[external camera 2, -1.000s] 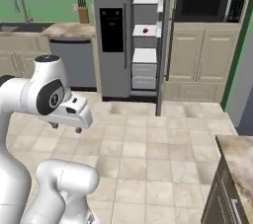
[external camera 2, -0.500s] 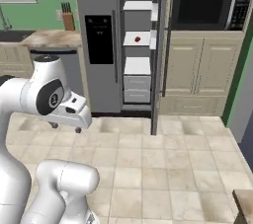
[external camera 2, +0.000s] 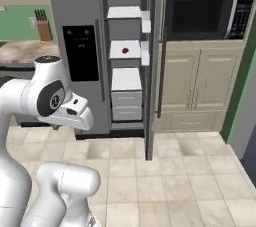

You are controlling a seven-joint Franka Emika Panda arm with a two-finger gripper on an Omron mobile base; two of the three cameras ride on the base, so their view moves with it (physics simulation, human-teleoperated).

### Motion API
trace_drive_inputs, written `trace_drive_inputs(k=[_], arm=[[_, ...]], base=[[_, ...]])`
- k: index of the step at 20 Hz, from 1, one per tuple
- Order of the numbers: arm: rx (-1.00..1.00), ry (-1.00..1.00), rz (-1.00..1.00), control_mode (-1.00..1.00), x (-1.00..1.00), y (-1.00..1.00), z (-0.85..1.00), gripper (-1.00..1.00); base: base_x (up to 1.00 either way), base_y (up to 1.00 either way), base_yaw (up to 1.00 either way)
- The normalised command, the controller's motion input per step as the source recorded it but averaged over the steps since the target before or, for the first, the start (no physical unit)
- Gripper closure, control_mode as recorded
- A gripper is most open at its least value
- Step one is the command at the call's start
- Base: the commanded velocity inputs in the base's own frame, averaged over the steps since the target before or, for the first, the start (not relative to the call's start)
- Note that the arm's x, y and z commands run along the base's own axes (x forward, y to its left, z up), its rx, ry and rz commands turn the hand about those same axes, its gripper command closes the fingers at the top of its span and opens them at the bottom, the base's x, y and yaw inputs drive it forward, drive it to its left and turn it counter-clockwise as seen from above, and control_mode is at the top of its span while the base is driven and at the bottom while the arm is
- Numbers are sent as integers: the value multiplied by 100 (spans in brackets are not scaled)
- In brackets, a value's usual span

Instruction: Place the cold items (avocado and bell pepper) from the fridge in one tupperware on the dining counter. Place the warm items (kebab skewer and hot dog) in the stove area in another tupperware.

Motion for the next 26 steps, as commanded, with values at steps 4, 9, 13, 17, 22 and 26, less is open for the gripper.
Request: trace_drive_inputs(k=[4, 9, 13, 17, 22, 26], arm=[[0, 0, 0, 100, 0, 0, 0, -100], [0, 0, 0, 100, 0, 0, 0, -100], [0, 0, 0, 100, 0, 0, 0, -100], [0, 0, 0, 100, 0, 0, 0, -100], [0, 0, 0, 100, 0, 0, 0, -100], [0, 0, 0, 100, 0, 0, 0, -100]], base=[[100, 17, 0], [100, 2, 0], [100, 0, 0], [97, -15, 0], [38, -51, 0], [41, 11, 0]])
